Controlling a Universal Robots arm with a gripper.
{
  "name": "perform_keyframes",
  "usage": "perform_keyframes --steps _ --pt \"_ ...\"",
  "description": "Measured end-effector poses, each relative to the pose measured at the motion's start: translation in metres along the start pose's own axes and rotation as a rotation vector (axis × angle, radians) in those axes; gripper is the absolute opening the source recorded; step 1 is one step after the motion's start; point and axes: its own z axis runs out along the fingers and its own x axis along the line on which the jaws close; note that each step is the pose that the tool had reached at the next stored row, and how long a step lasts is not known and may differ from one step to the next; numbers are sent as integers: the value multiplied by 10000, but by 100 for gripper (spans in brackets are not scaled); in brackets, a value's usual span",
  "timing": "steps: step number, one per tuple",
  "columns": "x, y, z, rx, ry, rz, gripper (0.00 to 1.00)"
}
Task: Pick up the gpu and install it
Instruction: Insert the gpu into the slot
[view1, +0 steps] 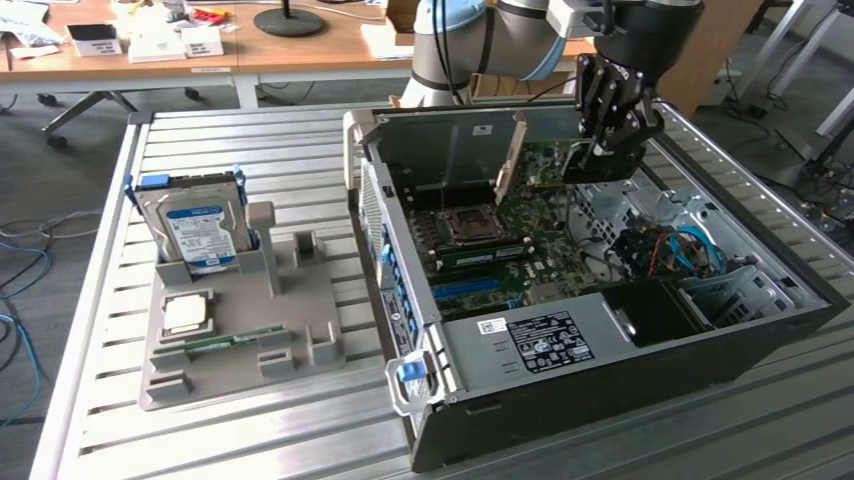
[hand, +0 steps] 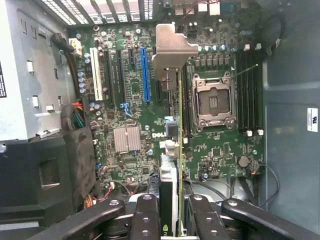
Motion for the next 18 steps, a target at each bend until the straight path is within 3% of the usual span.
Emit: perform_keyframes --steps 9,18 --pt "0 2 0 1 0 0 27" --pt "8 77 -2 1 -1 1 27"
